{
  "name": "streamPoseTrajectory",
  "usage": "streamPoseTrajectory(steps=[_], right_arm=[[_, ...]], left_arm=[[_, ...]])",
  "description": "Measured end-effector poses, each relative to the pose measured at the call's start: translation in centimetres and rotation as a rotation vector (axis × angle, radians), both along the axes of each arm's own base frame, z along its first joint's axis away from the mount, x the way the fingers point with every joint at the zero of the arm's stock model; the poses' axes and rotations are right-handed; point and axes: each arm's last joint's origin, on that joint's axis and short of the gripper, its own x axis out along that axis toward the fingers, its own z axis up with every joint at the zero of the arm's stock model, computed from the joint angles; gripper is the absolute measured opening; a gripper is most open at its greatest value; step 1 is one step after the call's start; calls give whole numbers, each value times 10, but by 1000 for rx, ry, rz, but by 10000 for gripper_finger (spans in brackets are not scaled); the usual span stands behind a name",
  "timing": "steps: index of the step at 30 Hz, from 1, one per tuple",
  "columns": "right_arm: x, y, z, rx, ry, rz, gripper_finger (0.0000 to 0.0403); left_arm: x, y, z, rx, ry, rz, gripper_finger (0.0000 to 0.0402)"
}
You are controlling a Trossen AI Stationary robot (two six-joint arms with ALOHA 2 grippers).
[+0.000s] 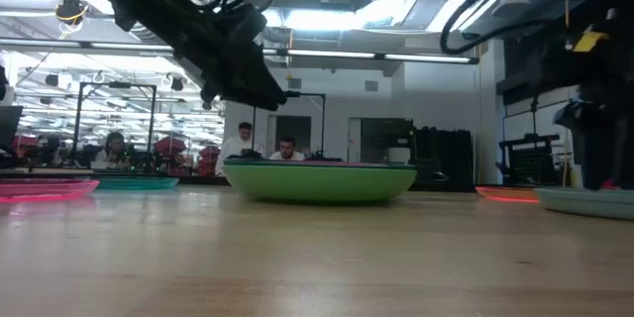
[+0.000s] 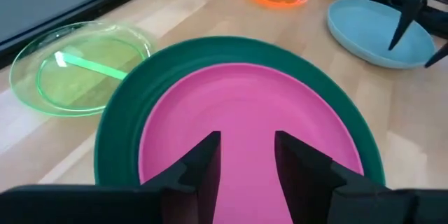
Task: Stack plastic plates
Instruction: Stack the gray plate on top of the pink plate
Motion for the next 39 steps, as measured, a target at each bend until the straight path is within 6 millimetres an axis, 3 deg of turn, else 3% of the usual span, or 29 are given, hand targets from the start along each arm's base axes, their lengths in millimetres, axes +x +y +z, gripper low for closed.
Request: streamPoseTrajectory(steps=[14, 30, 39], right_arm=[[2, 19, -20, -101, 44, 18, 229], [5, 20, -25, -157, 65, 119, 16], [15, 25, -5, -230, 57, 259, 3]], left_arm=[[0, 0, 0, 4, -1, 7, 127], [2, -1, 2, -67, -50, 14, 127], [4, -16, 10, -85, -101, -130, 127]])
